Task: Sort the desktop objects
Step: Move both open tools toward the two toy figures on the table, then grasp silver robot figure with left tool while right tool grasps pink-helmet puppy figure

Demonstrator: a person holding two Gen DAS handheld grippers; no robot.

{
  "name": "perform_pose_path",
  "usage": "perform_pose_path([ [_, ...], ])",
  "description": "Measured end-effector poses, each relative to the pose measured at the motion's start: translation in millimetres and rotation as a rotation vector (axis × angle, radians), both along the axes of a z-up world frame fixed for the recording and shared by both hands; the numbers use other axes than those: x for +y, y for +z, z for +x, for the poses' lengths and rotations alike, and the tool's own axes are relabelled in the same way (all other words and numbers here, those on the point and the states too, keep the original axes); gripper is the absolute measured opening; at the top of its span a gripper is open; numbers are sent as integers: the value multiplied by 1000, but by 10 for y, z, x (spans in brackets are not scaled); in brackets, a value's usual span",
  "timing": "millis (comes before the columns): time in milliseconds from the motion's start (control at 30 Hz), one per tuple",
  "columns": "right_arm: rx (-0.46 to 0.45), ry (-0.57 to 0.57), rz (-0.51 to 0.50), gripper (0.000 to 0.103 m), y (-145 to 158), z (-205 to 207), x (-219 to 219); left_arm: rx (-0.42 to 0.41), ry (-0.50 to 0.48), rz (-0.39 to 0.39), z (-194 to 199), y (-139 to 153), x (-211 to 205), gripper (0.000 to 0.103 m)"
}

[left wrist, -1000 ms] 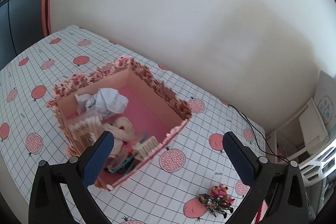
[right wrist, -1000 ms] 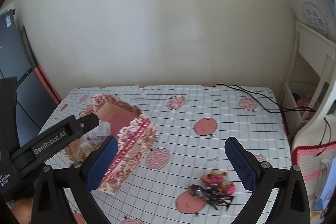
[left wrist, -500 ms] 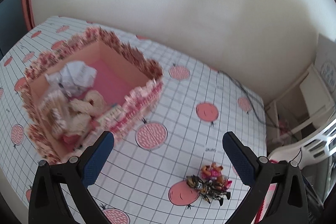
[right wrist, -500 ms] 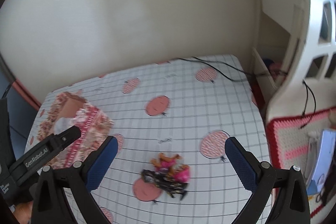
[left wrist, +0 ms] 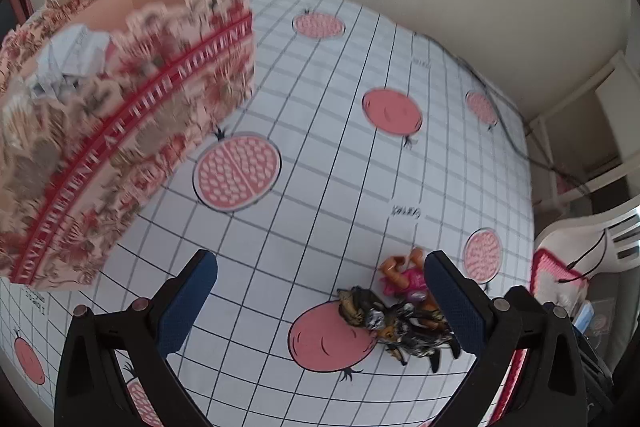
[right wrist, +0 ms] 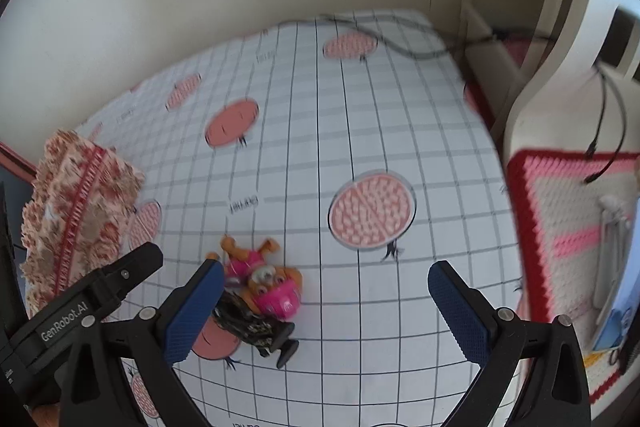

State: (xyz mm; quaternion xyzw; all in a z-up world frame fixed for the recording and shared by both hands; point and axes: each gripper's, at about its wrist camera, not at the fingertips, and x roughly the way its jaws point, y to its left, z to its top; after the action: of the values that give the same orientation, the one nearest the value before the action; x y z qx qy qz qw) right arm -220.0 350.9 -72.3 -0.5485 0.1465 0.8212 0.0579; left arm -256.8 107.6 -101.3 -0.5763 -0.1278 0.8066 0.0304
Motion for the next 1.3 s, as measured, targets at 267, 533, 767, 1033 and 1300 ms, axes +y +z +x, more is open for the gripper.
perform_pose_path([
  [267, -21, -50, -24, 103, -98, 59, 131, -83, -2, 106, 21, -221, 7, 102],
  [533, -14, -107, -38, 103, -68, 128, 326, -109, -46, 144, 34, -253, 132, 102],
  [767, -27, -130, -38, 103, -101, 128, 392, -121, -60, 146, 56, -312, 179, 101],
  [1033, -7, -117, -38, 103, -23, 140, 327, -145, -126, 140, 132, -385, 410, 83],
  [1300, -4, -111, -31, 103, 8, 144, 294, -108, -173, 67, 260, -369, 548, 42],
])
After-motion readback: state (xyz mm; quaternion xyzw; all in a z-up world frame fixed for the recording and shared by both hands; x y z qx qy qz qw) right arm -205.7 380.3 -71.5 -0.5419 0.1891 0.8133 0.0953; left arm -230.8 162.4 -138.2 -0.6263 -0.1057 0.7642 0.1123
